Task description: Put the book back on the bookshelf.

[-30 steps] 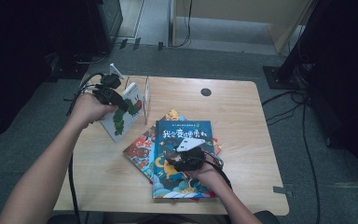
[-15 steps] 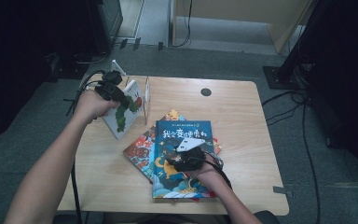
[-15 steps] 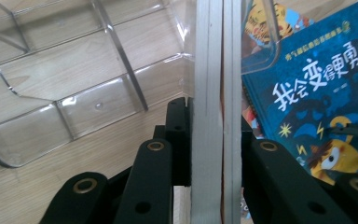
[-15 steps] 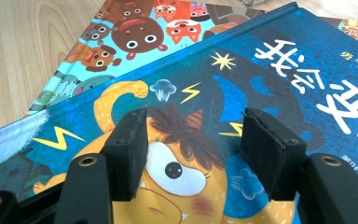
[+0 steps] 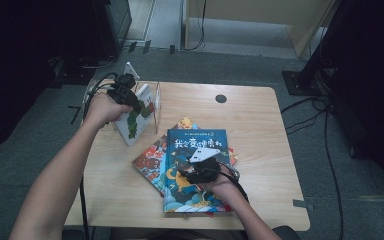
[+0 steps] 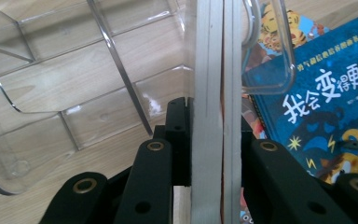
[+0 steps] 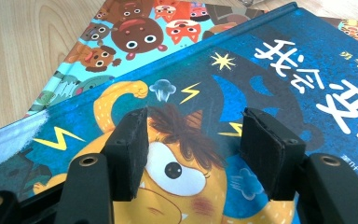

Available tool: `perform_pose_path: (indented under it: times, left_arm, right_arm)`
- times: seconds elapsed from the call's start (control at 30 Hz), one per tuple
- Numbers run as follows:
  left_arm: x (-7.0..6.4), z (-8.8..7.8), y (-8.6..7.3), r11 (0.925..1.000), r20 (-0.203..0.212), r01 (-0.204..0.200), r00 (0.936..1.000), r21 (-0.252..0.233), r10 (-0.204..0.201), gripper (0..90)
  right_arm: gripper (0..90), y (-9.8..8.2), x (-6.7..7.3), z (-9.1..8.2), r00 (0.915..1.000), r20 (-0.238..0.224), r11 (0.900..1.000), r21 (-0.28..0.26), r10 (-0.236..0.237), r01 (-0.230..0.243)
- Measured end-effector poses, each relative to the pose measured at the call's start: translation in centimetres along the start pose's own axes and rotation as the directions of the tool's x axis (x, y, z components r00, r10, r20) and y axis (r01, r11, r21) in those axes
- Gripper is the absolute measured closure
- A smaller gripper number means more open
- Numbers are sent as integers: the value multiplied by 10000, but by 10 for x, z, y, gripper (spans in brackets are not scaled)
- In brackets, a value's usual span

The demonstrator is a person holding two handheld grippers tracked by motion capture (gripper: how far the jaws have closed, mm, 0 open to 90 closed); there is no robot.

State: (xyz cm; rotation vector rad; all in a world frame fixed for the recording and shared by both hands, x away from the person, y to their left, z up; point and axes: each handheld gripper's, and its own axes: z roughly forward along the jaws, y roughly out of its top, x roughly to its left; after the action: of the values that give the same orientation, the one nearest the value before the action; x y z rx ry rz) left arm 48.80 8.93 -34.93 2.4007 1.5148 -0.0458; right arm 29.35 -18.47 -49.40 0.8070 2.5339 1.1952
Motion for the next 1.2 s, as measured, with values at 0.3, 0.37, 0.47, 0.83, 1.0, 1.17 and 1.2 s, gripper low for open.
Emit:
perform_pose_path:
  times: [0.3,0.37,0.47,0.83,1.0,1.17,1.2]
  left_arm:
    - [2,5,11,9994,27,339,9994,-108,-339,778]
    - [4,5,12,9988,38,420,9991,-268,-419,778]
    - [5,6,13,9984,0,494,9988,-265,-494,778]
    - [4,17,19,9982,-236,582,9980,-110,-585,775]
    - [2,20,21,9980,-318,627,9975,-94,-630,766]
    - [4,22,22,9972,-338,740,9967,-57,-741,779]
    - [5,21,22,9970,-385,766,9963,-87,-769,781]
  right_arm:
    - [422,0,0,0,10000,-3,10000,0,-15,15]
    - [423,0,0,0,10000,-1,10000,-3,0,0]
    - [422,0,0,0,10000,-5,10000,-2,-1,1]
    - [428,0,0,0,10000,4,10000,-4,8,-8]
    - [430,0,-1,0,10000,-4,10000,-11,4,-4]
    - [432,0,-1,0,10000,3,10000,-21,8,-8]
    - [433,0,-1,0,10000,2,10000,-21,9,-9]
